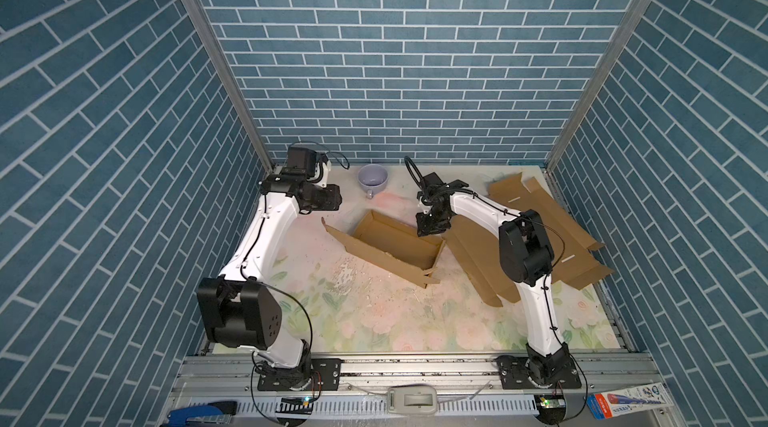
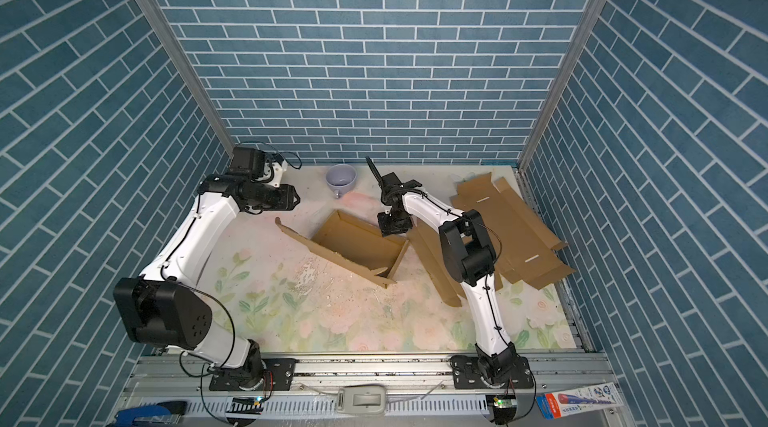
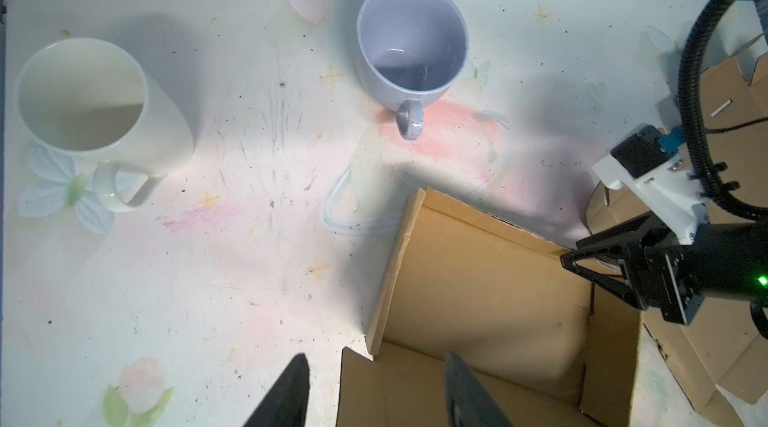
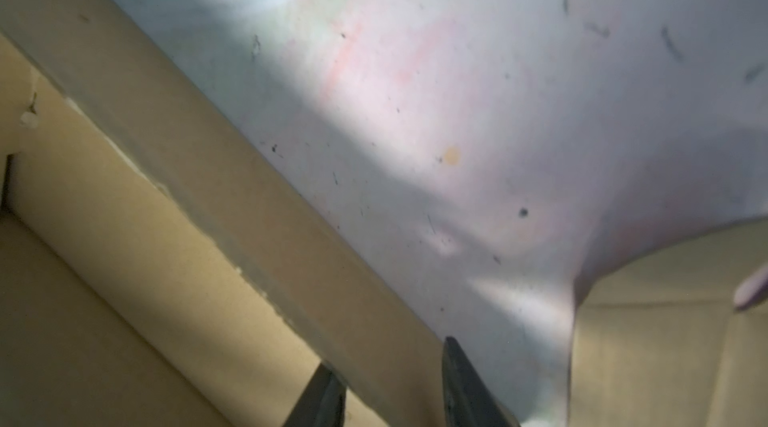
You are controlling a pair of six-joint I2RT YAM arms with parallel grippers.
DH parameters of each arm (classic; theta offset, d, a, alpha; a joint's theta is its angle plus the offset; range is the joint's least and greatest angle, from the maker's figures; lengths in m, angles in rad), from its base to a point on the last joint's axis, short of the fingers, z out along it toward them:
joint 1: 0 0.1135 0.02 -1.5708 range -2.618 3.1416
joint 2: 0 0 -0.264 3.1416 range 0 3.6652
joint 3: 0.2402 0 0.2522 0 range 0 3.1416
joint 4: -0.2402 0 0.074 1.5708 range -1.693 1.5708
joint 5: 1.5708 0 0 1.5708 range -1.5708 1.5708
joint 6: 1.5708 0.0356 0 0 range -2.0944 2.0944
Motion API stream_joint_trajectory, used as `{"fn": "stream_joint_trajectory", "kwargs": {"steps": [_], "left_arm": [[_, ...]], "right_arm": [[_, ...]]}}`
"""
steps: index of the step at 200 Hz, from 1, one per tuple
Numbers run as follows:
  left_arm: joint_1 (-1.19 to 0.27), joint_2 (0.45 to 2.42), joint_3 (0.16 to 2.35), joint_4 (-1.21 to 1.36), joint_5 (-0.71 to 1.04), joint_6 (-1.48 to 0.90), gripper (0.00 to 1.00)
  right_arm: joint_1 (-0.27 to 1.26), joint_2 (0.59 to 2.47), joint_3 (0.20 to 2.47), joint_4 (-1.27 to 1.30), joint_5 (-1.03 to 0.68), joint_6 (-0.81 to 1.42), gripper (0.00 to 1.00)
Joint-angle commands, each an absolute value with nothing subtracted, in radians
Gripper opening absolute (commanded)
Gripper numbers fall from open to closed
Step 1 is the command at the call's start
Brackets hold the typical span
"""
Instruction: Fold the paper box
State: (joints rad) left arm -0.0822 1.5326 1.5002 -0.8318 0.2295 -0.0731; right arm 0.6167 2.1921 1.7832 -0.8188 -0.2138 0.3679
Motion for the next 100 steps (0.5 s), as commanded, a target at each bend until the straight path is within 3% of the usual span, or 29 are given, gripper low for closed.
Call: {"fn": "stream_joint_trajectory", "kwargs": {"steps": [1, 100], "left_arm": [[-0.064, 1.484, 1.486, -0.826, 0.206, -0.08, 0.54], [-0.025, 1.363, 1.494, -0.801, 0.204, -0.114, 0.61]], "right_arm": [[0.614, 2.11, 1.692, -0.739, -0.266, 0.525, 0.32], [0.638, 1.897, 1.27, -0.391, -0.312, 0.995, 0.16]]}}
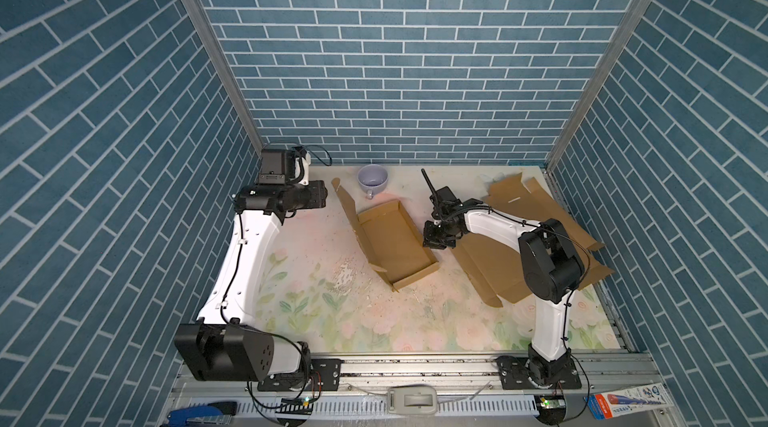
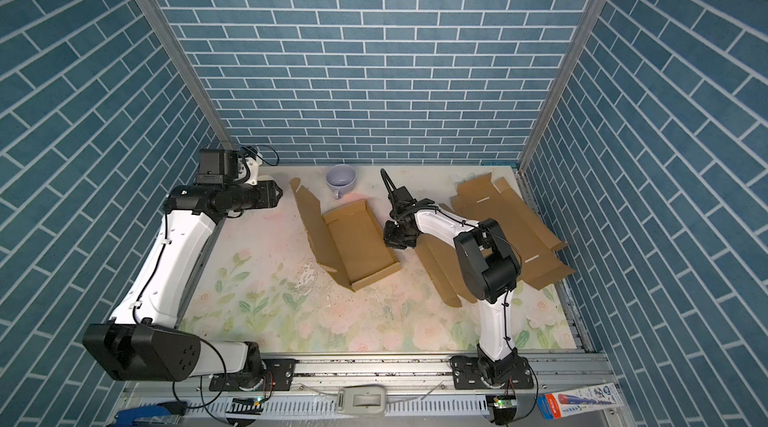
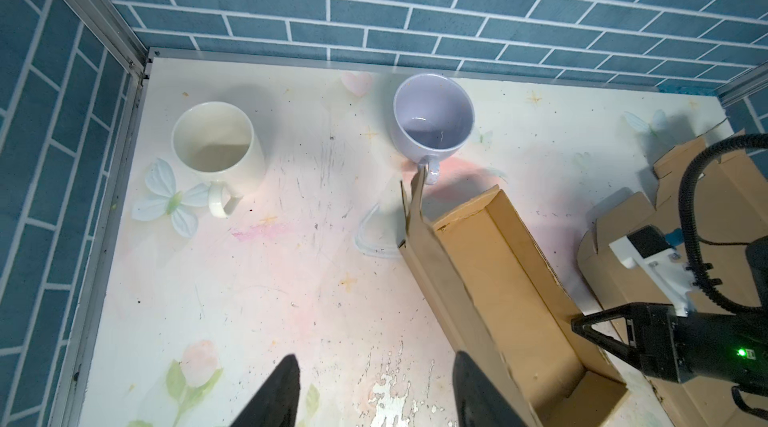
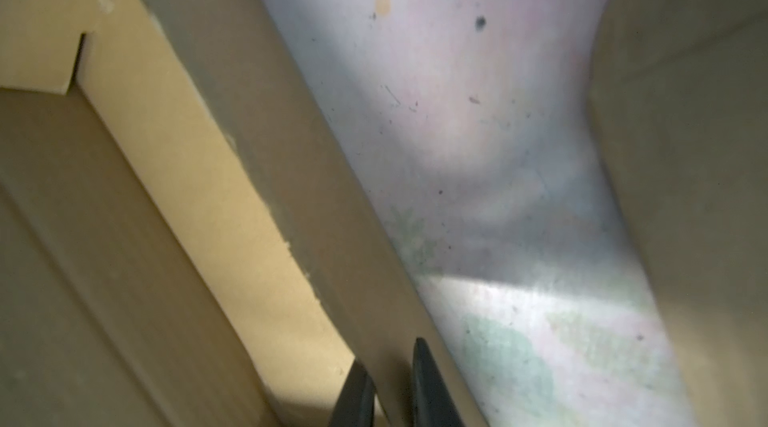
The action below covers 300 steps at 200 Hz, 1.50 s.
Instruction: Fold the paper box
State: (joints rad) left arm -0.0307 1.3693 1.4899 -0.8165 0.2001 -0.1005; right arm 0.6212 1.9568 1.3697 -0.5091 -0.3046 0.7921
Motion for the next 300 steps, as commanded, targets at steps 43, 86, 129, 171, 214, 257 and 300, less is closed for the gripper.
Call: {"fn": "stream_joint_trajectory", "kwargs": {"steps": [43, 86, 129, 171, 214, 257, 300], "left_arm": [[-0.012, 1.338, 1.415, -0.759, 0.206, -0.108, 0.61], [0.002, 1.313, 1.312, -0.694, 0.205, -0.113, 0.62], [0.024, 1.294, 1.233, -0.614, 0.2, -0.148, 0.62], [0.052, 1.28, 1.207, -0.601, 0.199, -0.153, 0.61], [0.058, 1.27, 1.181, -0.579, 0.202, -0.163, 0.62], [0.06, 1.271, 1.16, -0.554, 0.209, -0.183, 0.62], [0.064, 1.257, 1.129, -0.53, 0.192, -0.19, 0.61]], "right_arm": [[0.671, 1.856, 1.287, -0.464, -0.314, 0.961, 0.36], [0.654, 1.993, 1.589, -0.768, -0.166, 0.616, 0.59], [0.643, 2.185, 1.834, -0.886, -0.068, 0.515, 0.58], [0.638, 2.265, 1.871, -0.807, -0.13, 0.637, 0.38], [0.638, 2.096, 1.624, -0.572, -0.144, 0.911, 0.14], [0.665, 1.875, 1.263, -0.342, -0.019, 1.294, 0.08], [0.766, 1.701, 0.999, -0.195, 0.159, 1.651, 0.26]]}}
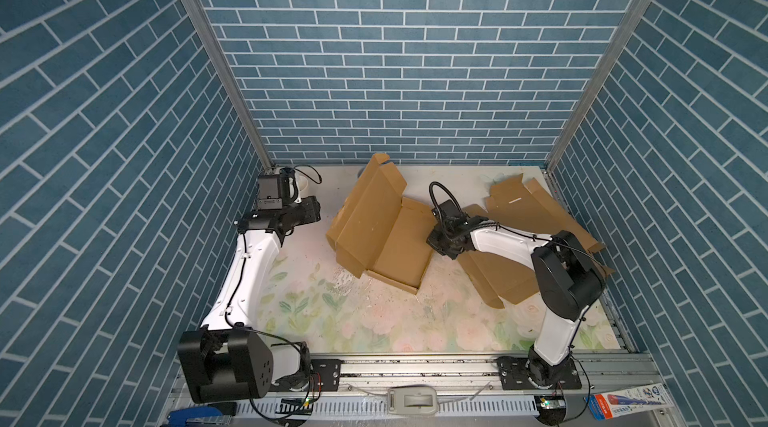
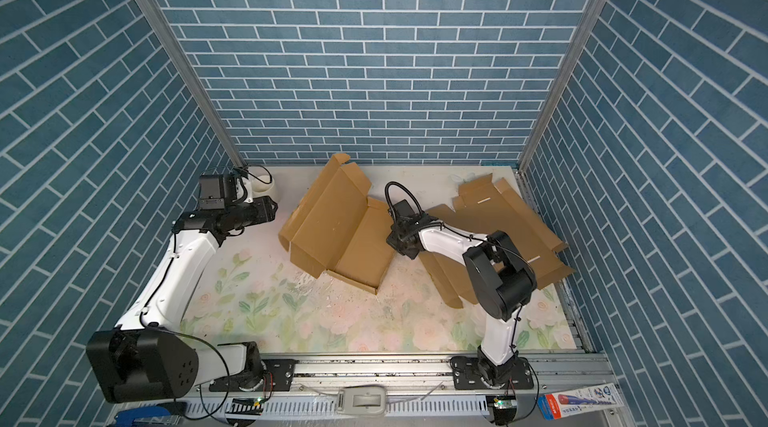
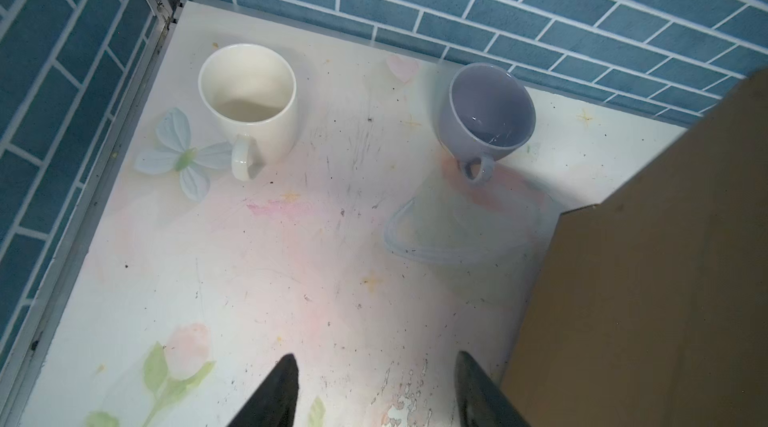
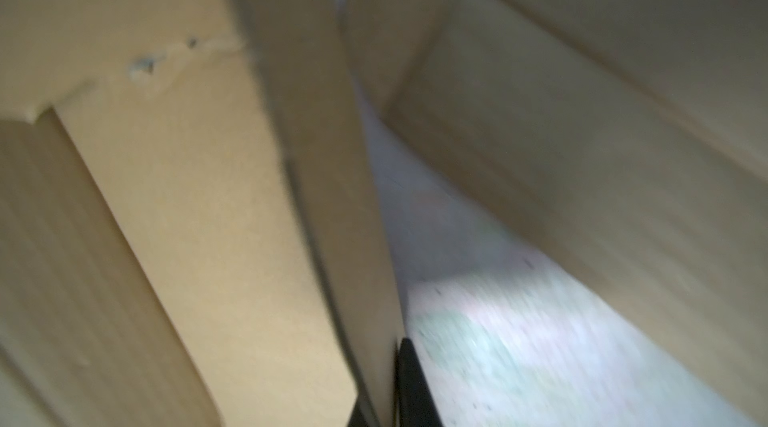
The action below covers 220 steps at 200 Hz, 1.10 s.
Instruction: Fold the paper box
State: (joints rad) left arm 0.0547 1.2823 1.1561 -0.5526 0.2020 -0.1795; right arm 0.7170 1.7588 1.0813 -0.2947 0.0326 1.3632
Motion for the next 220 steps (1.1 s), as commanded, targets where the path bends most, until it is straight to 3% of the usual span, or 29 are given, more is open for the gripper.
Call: {"fn": "stream_joint_trajectory", "kwargs": {"steps": [1, 31, 48, 96, 125, 169, 220], "left_arm": [[0.064, 1.257, 1.127, -0.529, 0.191, -0.19, 0.61], [0.07, 1.251, 1.102, -0.521, 0.188, -0.21, 0.61], [0.072, 1.242, 1.092, -0.519, 0.188, -0.218, 0.61], [0.076, 1.242, 1.07, -0.521, 0.2, -0.229, 0.61], [0.075, 1.262, 1.046, -0.504, 0.205, -0.268, 0.6], [0.075, 1.256, 1.01, -0.492, 0.211, -0.281, 0.6], [0.075, 1.26, 0.982, -0.479, 0.22, -0.285, 0.6]], "right_arm": [[0.766, 1.7, 1.0, -0.195, 0.156, 1.65, 0.27], [0.749, 1.708, 1.064, -0.253, 0.046, 1.446, 0.49], [0.717, 1.687, 1.085, -0.342, 0.027, 1.286, 0.54], [0.606, 1.728, 1.308, -0.5, -0.165, 0.526, 0.57], [0.594, 1.876, 1.543, -0.666, -0.141, 0.165, 0.59], [0.593, 2.097, 1.849, -0.737, -0.148, -0.122, 0.63], [0.598, 2.321, 2.079, -0.833, -0.217, -0.252, 0.65]]}}
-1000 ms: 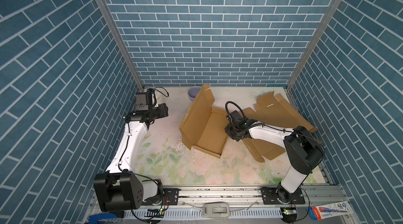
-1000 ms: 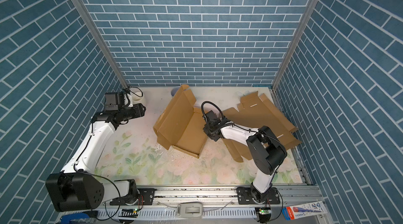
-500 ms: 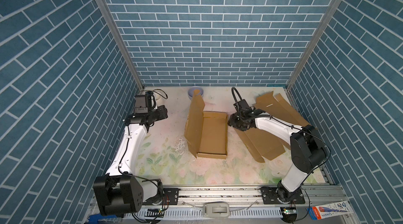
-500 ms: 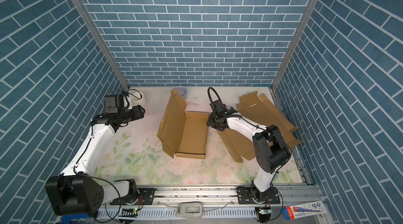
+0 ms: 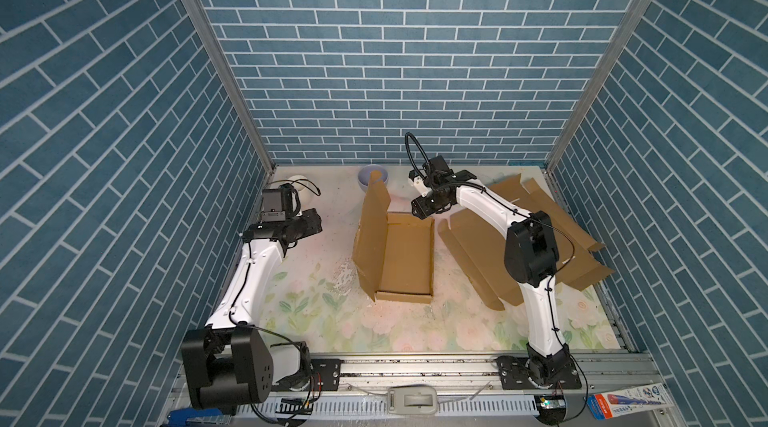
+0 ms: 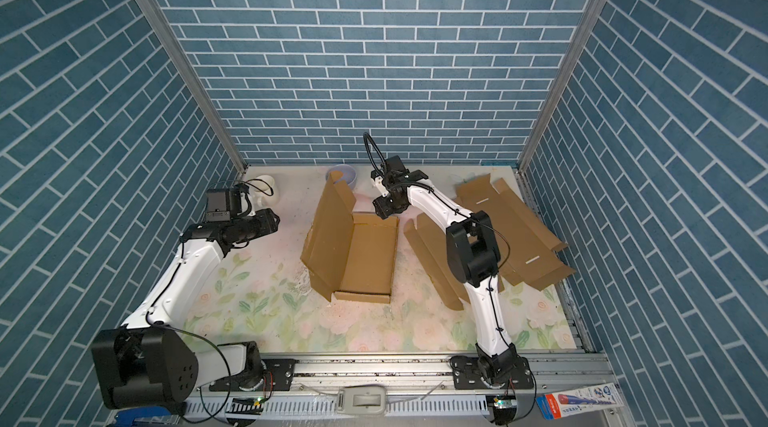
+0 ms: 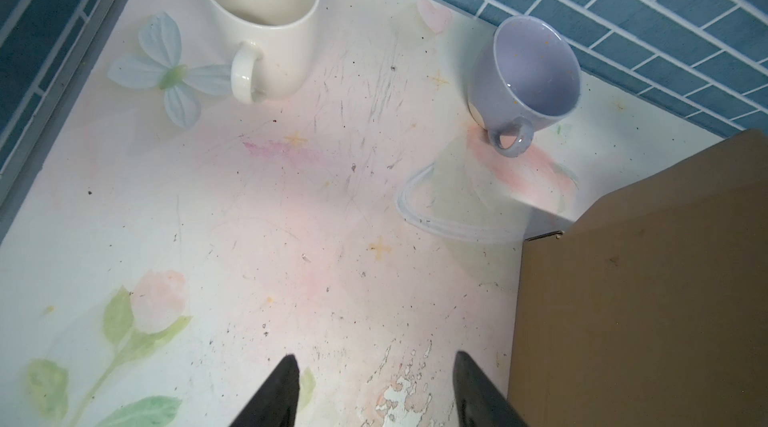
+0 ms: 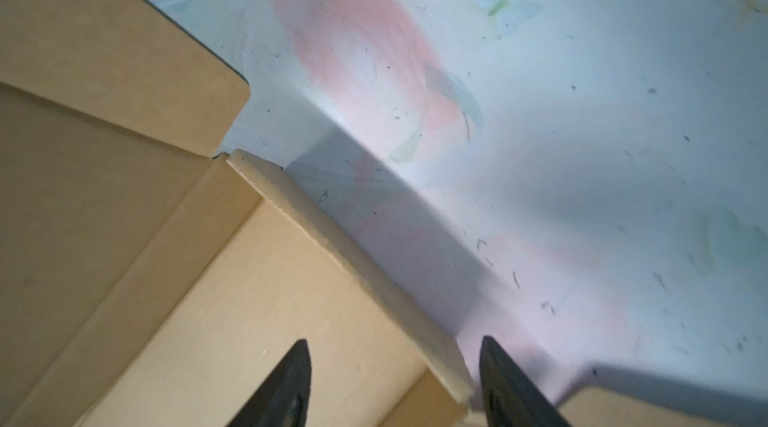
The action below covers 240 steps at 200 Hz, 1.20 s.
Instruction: Fold the paper box
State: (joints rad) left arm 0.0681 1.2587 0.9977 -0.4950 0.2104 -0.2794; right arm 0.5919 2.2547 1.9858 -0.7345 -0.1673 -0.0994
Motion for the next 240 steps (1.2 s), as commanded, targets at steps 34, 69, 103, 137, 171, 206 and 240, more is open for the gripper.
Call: {"fn": "stream_joint_trajectory", "kwargs": {"steps": [34, 69, 103, 137, 171, 206, 240], "left_arm": [[0.075, 1.27, 0.983, -0.473, 0.224, -0.294, 0.6], [0.075, 1.264, 0.985, -0.471, 0.221, -0.293, 0.6], [0.075, 1.255, 0.986, -0.474, 0.211, -0.289, 0.6], [0.076, 1.242, 0.999, -0.487, 0.187, -0.274, 0.6], [0.081, 1.221, 1.017, -0.511, 0.152, -0.254, 0.6], [0.084, 1.184, 1.007, -0.494, 0.152, -0.239, 0.6], [0.084, 1.143, 0.97, -0.441, 0.151, -0.241, 0.61]], "right_arm": [[0.627, 2.408, 2.146, -0.848, -0.184, -0.301, 0.62], [0.673, 2.436, 2.163, -0.83, -0.013, -0.283, 0.48], [0.692, 2.374, 2.067, -0.767, 0.051, -0.21, 0.22], [0.703, 2.26, 1.913, -0.695, 0.06, -0.128, 0.11], [0.706, 2.124, 1.736, -0.642, 0.123, -0.018, 0.06], [0.694, 1.992, 1.537, -0.613, 0.186, 0.177, 0.05], [0.67, 1.903, 1.38, -0.594, 0.172, 0.449, 0.05]]}}
